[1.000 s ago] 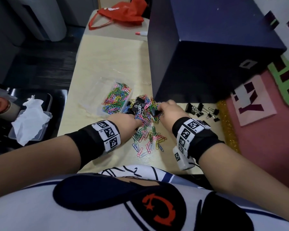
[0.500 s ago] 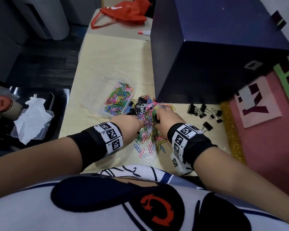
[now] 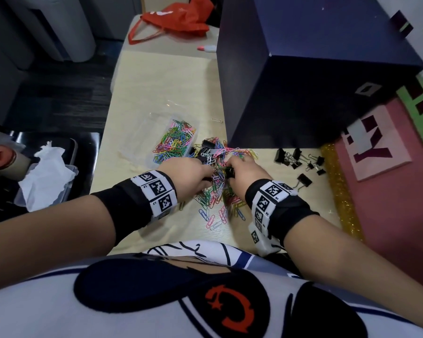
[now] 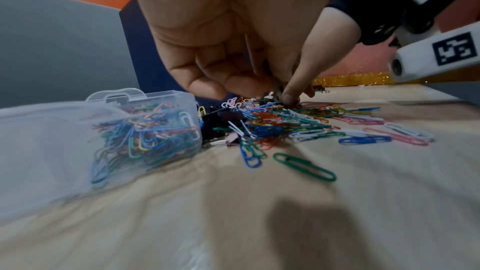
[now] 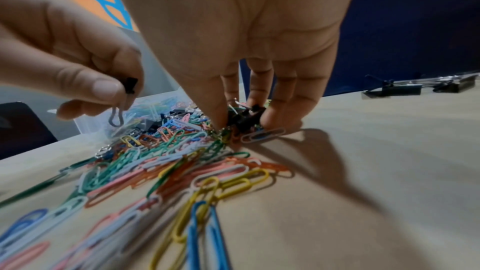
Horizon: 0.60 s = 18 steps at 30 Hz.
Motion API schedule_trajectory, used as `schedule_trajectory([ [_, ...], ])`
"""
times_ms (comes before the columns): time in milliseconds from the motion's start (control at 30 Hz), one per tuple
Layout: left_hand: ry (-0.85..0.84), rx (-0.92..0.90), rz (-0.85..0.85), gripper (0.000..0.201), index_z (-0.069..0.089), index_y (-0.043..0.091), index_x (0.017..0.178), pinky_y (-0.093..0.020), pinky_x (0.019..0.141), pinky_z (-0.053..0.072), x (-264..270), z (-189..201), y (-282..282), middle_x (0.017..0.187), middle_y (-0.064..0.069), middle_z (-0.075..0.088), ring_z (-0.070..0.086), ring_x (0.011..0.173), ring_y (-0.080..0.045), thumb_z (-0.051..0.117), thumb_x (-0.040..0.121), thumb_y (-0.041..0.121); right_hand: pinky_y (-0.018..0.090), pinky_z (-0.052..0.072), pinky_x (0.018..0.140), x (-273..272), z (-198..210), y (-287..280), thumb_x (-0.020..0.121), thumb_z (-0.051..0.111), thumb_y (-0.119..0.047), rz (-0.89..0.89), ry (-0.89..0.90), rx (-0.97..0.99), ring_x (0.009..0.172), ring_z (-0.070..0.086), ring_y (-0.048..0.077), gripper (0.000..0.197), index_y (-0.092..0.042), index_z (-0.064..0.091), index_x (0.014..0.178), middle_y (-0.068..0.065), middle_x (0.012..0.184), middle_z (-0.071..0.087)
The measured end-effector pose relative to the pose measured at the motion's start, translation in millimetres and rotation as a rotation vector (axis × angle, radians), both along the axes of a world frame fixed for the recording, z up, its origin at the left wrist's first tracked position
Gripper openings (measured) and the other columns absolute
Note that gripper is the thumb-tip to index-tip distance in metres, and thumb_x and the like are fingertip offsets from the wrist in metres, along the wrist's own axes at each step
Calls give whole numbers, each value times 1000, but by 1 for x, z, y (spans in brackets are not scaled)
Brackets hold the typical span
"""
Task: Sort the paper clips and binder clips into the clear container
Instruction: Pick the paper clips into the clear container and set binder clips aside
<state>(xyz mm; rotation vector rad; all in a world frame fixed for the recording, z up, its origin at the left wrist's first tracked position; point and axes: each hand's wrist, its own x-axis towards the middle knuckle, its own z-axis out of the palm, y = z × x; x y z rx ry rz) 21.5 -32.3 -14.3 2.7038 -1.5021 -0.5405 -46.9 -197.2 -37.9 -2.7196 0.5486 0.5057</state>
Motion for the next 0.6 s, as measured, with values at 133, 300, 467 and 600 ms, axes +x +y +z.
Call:
schedule_trajectory([
  [133,-25,9,4,34,56,16,104,-36,77,47,2,-1,0,102,-7,60,58,97,-27,33,100,40,29,45,86,-6,4,-3,90,57,-22,-36,-71,18,104,58,26,36,-21,49,125,6,130,42],
  [300,-21,-37,24,33,59,15,106,-37,79,49,5,-2,-4,104,-5,57,59,98,-27,36,99,38,25,43,80,-9,8,-12,85,63,-19,-118,-130,112,97,58,19,43,-24,46,124,3,126,49],
  [467,-12,-110,47,33,63,15,110,-37,83,50,5,1,-17,104,-6,54,59,97,-27,42,98,36,24,39,74,-14,10,-34,84,69,-27,-205,-157,136,90,55,16,49,-21,44,126,4,112,59],
  [600,21,-158,91,28,63,17,113,-38,83,50,5,8,-27,107,-6,55,58,99,-27,47,95,33,27,40,74,-19,16,-58,90,59,-29,-346,-183,25,97,57,23,40,-17,46,126,9,123,52],
])
